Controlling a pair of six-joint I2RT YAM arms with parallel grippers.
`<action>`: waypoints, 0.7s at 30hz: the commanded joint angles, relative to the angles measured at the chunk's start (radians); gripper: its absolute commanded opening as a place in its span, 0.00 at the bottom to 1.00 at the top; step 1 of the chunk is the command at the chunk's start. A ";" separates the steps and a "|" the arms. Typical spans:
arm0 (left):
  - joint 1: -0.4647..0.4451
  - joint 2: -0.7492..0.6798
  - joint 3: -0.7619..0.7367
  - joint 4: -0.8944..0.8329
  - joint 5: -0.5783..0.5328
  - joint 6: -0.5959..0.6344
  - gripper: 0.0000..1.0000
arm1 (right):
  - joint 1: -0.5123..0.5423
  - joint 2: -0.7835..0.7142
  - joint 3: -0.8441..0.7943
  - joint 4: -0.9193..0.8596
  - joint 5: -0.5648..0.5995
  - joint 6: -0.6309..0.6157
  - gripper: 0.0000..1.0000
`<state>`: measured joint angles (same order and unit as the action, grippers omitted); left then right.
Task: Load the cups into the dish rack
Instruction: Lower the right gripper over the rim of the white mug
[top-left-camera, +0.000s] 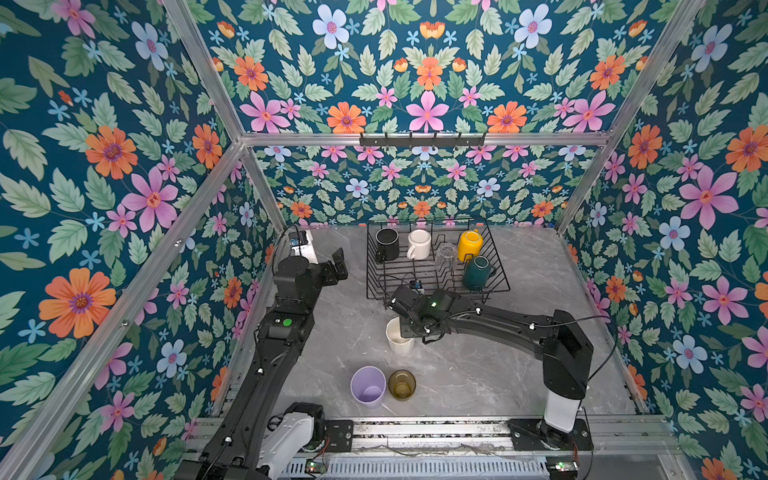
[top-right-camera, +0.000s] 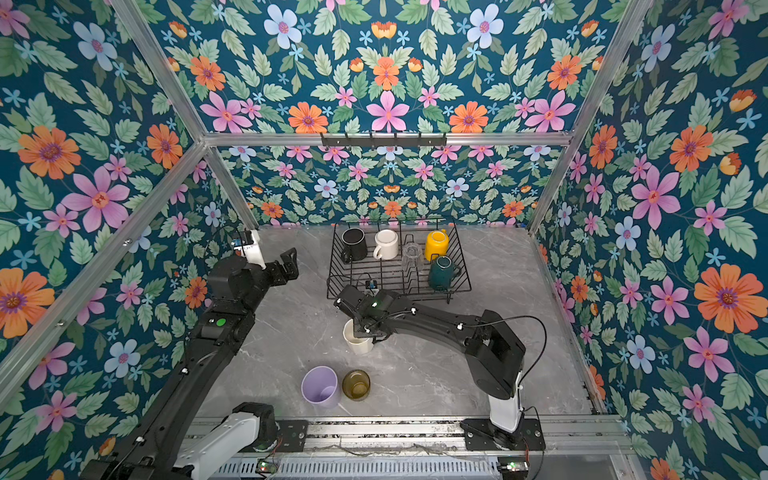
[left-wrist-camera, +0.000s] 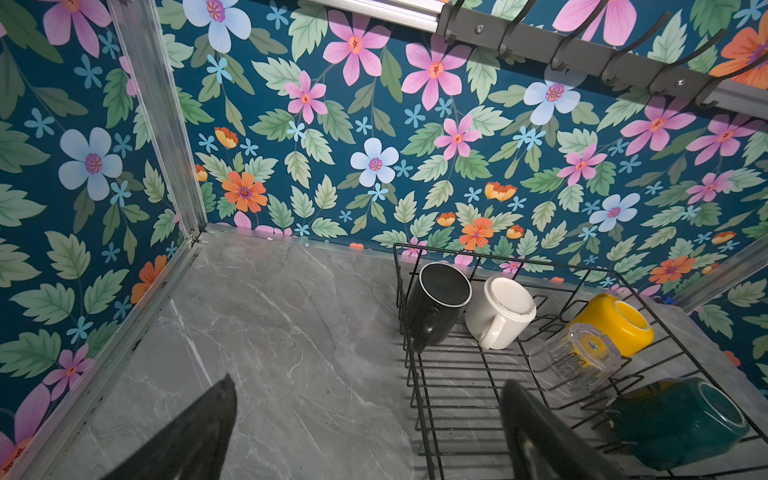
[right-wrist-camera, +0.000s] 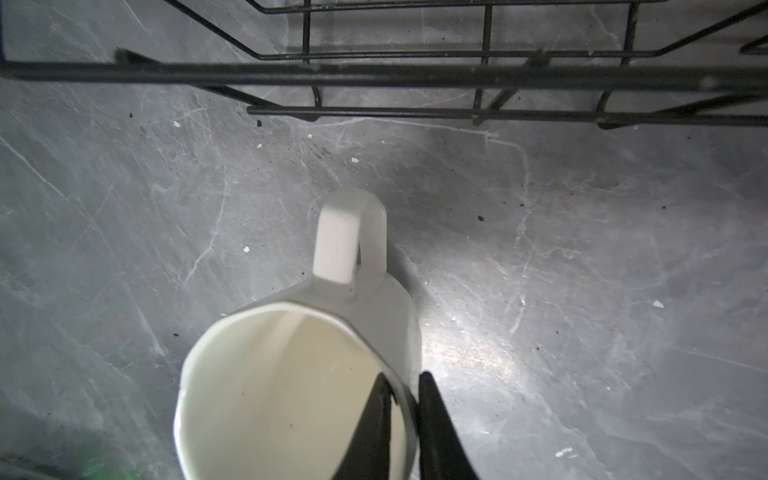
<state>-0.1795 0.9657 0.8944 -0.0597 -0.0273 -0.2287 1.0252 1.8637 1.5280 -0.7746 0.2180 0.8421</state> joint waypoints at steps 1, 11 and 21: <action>0.002 0.004 0.001 0.016 -0.001 0.008 1.00 | 0.001 0.007 0.014 -0.043 0.017 -0.037 0.12; 0.003 0.005 0.001 0.016 0.002 0.006 1.00 | -0.002 0.001 0.020 -0.074 0.032 -0.079 0.00; 0.005 0.006 0.001 0.017 0.004 0.006 1.00 | -0.042 -0.070 -0.019 -0.124 0.033 -0.296 0.00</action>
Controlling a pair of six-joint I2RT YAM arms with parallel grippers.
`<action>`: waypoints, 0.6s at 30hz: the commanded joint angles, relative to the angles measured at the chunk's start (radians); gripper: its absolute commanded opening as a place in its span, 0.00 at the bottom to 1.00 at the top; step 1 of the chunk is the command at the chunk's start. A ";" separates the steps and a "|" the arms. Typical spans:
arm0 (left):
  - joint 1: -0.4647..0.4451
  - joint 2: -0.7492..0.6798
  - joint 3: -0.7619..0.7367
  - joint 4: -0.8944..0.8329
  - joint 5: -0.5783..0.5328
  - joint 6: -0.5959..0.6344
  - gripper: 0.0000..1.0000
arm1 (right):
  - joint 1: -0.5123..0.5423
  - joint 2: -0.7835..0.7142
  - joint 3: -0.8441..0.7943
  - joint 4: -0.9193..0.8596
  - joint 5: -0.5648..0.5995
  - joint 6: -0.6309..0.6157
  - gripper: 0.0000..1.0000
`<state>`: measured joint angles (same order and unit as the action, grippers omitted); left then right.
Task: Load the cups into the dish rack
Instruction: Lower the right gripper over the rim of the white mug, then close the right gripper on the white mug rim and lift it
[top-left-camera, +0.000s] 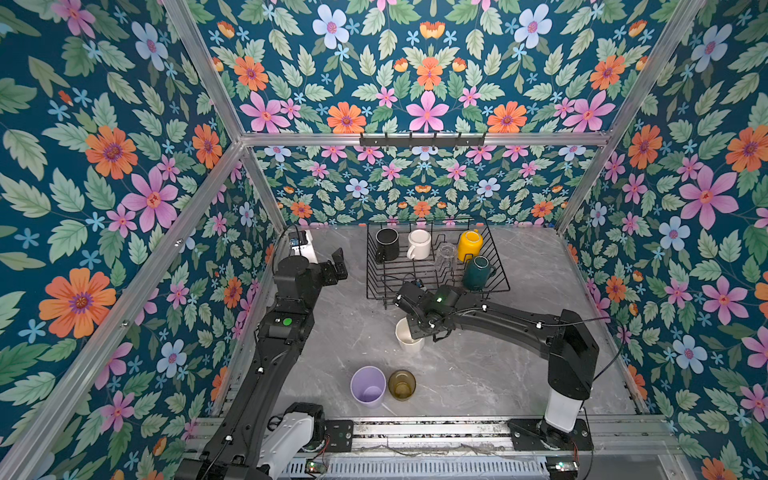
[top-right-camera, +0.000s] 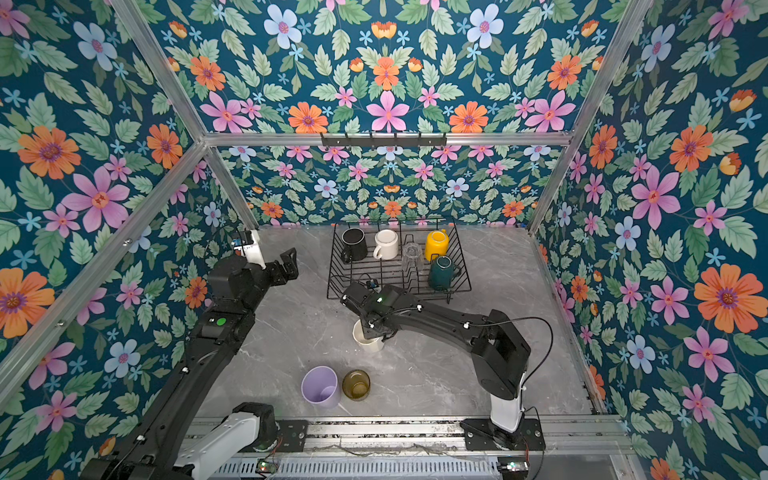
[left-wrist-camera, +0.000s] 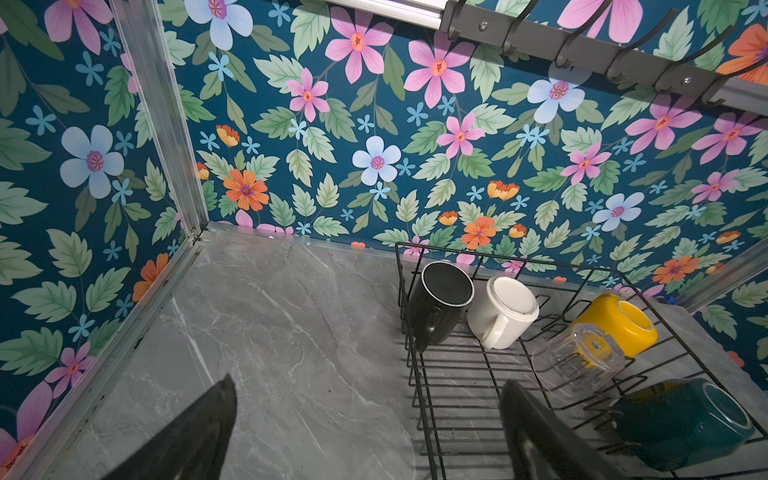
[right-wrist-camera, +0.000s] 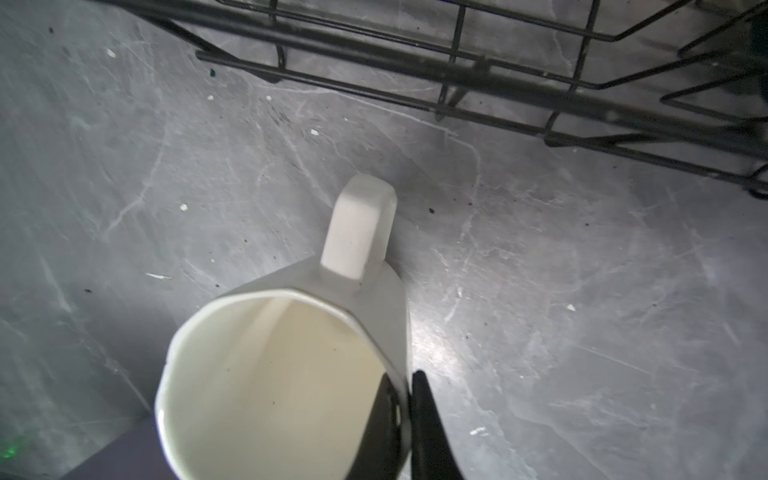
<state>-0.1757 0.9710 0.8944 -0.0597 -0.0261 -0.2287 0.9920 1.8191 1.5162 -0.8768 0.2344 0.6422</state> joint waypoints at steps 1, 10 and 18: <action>0.001 0.000 0.001 0.017 0.004 0.006 1.00 | -0.016 -0.036 -0.019 -0.022 0.009 -0.124 0.00; 0.002 0.006 0.001 0.015 0.012 0.004 1.00 | -0.059 -0.119 -0.122 0.039 -0.125 -0.336 0.00; 0.004 0.009 0.004 0.015 0.017 0.002 1.00 | -0.072 -0.090 -0.133 0.032 -0.155 -0.420 0.05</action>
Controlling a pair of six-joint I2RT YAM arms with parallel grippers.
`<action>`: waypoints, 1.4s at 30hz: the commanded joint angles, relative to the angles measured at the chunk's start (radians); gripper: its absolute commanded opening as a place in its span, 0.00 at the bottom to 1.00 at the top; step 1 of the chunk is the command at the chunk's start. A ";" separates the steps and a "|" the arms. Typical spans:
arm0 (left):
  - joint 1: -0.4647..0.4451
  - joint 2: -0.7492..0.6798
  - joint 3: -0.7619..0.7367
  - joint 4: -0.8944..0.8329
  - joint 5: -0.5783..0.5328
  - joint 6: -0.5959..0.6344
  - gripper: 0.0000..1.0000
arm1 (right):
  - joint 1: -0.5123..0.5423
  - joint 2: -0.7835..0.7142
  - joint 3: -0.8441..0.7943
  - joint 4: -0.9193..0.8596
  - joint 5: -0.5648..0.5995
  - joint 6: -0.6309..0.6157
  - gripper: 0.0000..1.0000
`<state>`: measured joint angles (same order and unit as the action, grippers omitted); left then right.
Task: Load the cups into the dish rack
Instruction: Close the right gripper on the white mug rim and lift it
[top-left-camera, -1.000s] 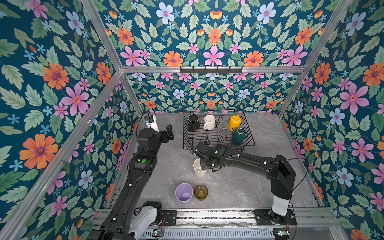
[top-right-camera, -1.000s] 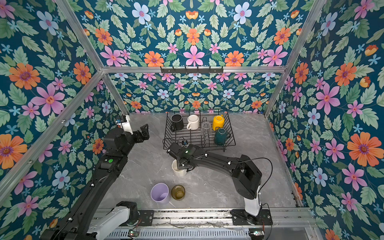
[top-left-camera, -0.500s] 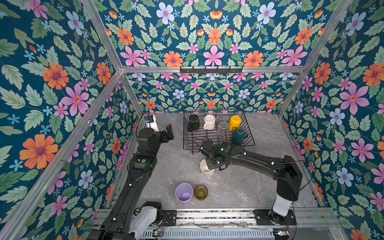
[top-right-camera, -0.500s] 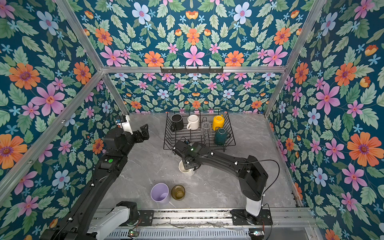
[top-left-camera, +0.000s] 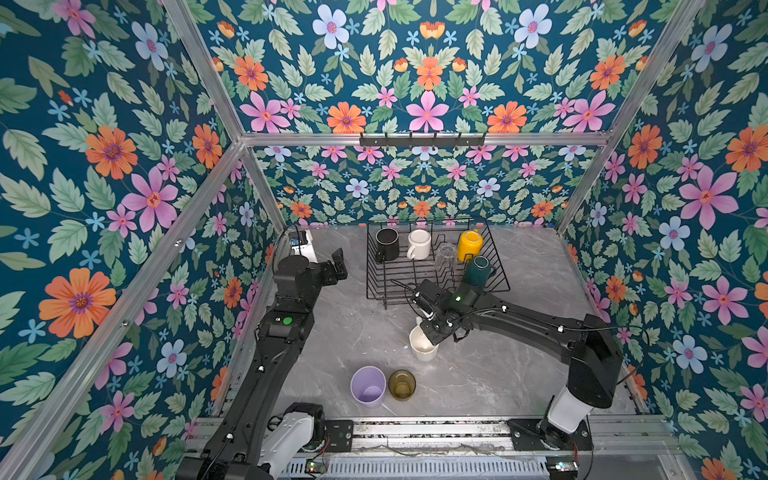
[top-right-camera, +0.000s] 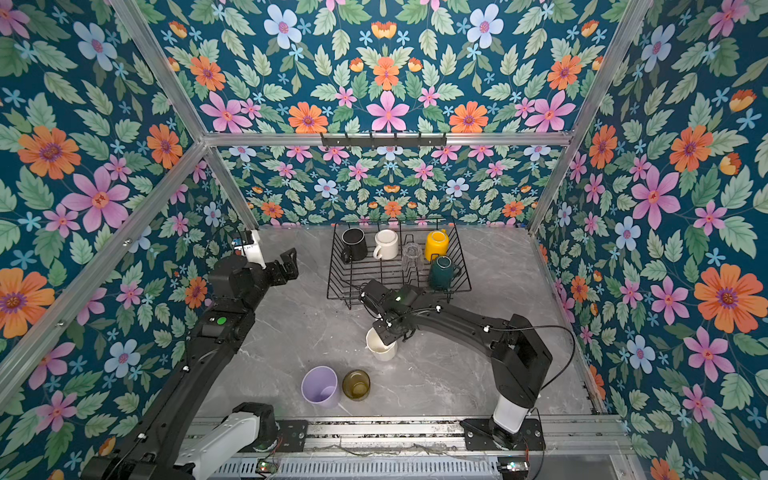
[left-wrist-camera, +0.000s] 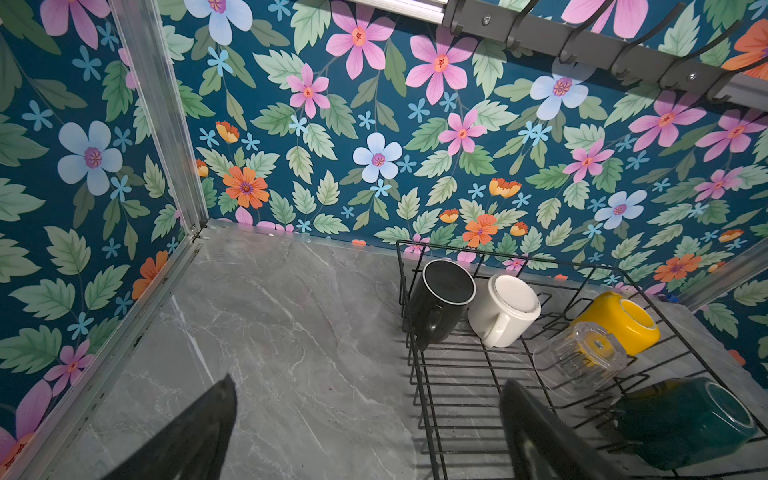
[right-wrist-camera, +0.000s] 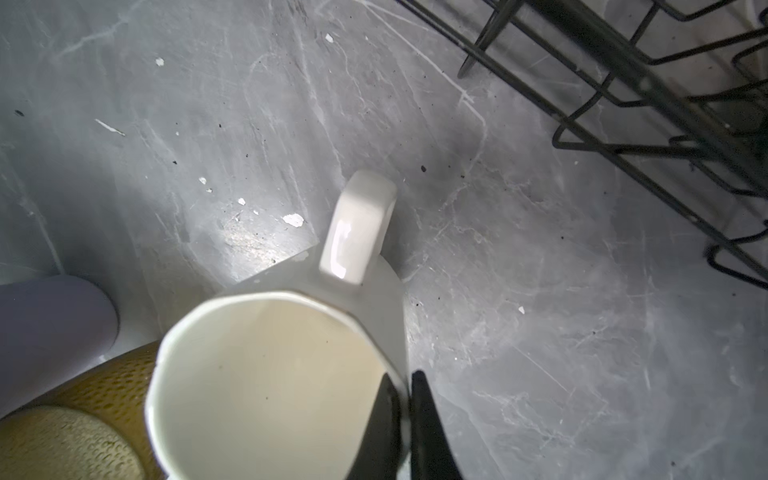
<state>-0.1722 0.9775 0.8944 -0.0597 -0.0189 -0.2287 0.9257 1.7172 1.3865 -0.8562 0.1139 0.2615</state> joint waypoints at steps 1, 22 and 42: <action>0.000 0.004 0.003 0.015 0.010 0.001 1.00 | -0.013 0.016 -0.003 0.012 -0.041 -0.037 0.07; 0.003 0.000 0.003 0.015 0.007 0.000 1.00 | -0.029 -0.029 0.106 -0.191 0.011 0.391 0.52; 0.005 -0.011 0.000 0.011 0.007 -0.001 1.00 | 0.097 -0.177 -0.088 -0.060 0.044 0.975 0.55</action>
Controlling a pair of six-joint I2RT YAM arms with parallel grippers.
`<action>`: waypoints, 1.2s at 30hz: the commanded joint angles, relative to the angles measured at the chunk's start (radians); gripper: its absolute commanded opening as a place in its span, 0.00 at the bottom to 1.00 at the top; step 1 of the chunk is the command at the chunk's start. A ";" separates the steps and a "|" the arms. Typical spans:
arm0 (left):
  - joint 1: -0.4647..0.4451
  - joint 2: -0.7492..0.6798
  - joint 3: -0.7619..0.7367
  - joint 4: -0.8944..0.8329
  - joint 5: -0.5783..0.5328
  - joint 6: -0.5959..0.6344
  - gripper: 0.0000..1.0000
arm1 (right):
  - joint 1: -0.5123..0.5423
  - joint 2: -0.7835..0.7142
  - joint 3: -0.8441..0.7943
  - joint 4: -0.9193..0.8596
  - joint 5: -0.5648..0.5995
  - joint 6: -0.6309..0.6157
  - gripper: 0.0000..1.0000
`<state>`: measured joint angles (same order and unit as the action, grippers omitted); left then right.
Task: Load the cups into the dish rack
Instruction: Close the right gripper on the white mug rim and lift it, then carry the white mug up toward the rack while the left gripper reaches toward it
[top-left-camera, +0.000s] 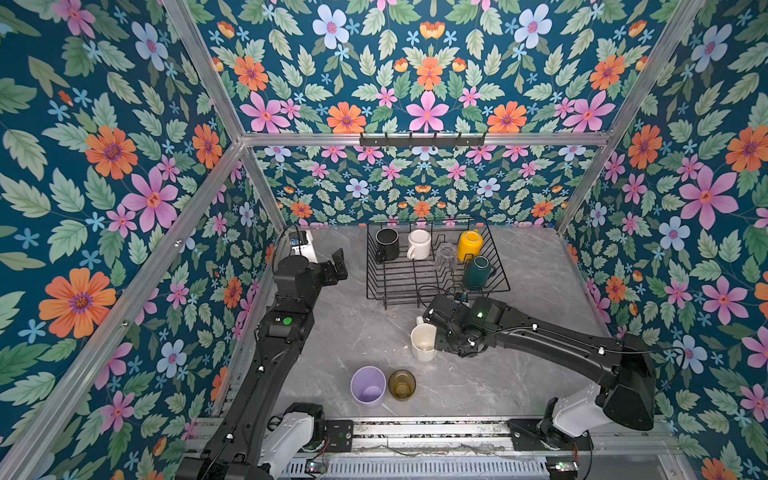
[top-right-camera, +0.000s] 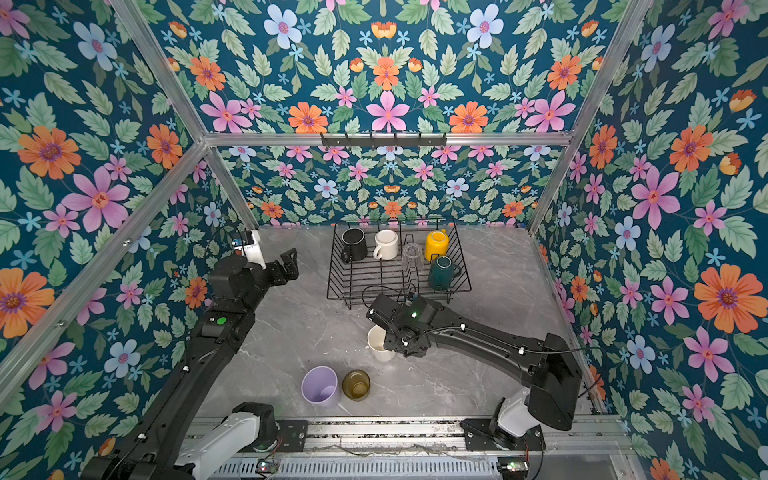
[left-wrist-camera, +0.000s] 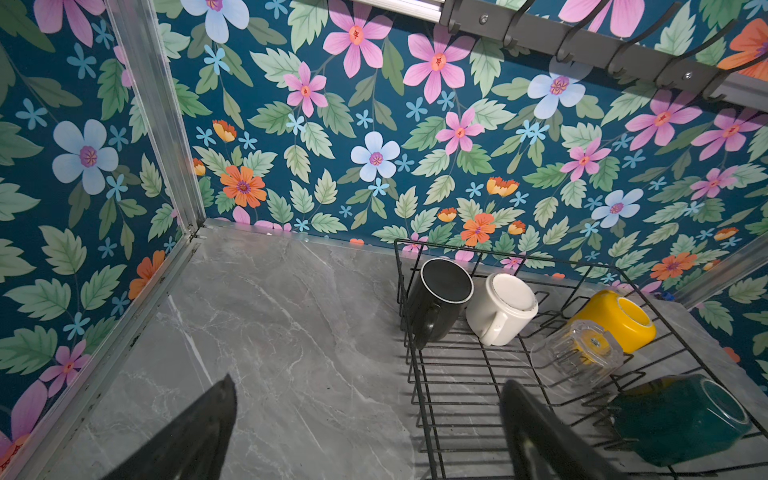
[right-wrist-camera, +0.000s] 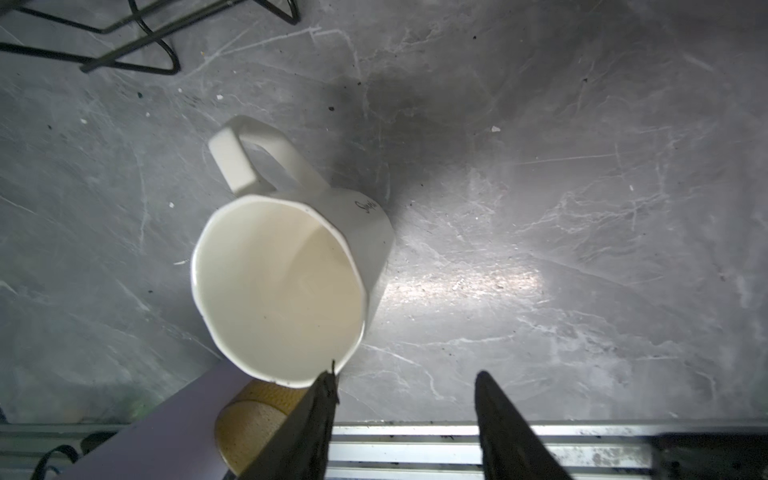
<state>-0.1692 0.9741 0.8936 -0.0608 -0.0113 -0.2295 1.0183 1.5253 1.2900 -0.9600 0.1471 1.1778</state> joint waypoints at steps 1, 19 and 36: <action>0.002 -0.010 -0.001 0.012 -0.003 -0.001 1.00 | 0.006 0.025 0.011 0.047 0.006 0.061 0.55; 0.002 -0.018 -0.004 0.012 -0.010 0.004 1.00 | 0.038 0.106 -0.060 0.209 -0.025 0.180 0.53; 0.002 -0.021 -0.005 0.013 -0.010 0.006 1.00 | 0.038 0.118 -0.115 0.232 -0.006 0.201 0.17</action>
<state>-0.1692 0.9577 0.8890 -0.0605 -0.0227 -0.2287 1.0561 1.6466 1.1790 -0.7273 0.1207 1.3693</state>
